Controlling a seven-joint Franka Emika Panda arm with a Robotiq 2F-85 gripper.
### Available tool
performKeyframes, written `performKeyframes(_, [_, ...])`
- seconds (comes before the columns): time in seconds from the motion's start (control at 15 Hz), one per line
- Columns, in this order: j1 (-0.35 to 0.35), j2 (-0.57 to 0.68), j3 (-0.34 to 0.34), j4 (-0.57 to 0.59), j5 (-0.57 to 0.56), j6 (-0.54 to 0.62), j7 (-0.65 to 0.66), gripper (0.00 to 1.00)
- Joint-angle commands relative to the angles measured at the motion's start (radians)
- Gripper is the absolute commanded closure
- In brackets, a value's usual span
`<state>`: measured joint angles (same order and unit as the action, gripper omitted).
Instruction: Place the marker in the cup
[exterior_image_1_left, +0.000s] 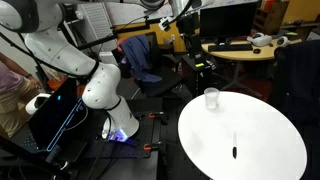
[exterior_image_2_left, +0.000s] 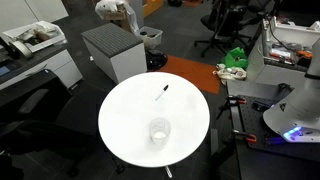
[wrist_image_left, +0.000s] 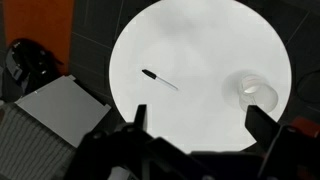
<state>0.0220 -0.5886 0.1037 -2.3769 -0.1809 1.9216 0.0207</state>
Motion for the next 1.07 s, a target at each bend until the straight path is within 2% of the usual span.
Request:
performKeyframes(0.0, [0.009, 0.001, -0.007, 0.002, -0.005, -0.003, 0.004, 0.0])
performKeyframes(0.53, [0.009, 0.001, -0.007, 0.002, -0.005, -0.003, 0.004, 0.0])
performKeyframes(1.0, [0.003, 0.054, -0.024, 0.02, -0.017, 0.036, -0.018, 0.0])
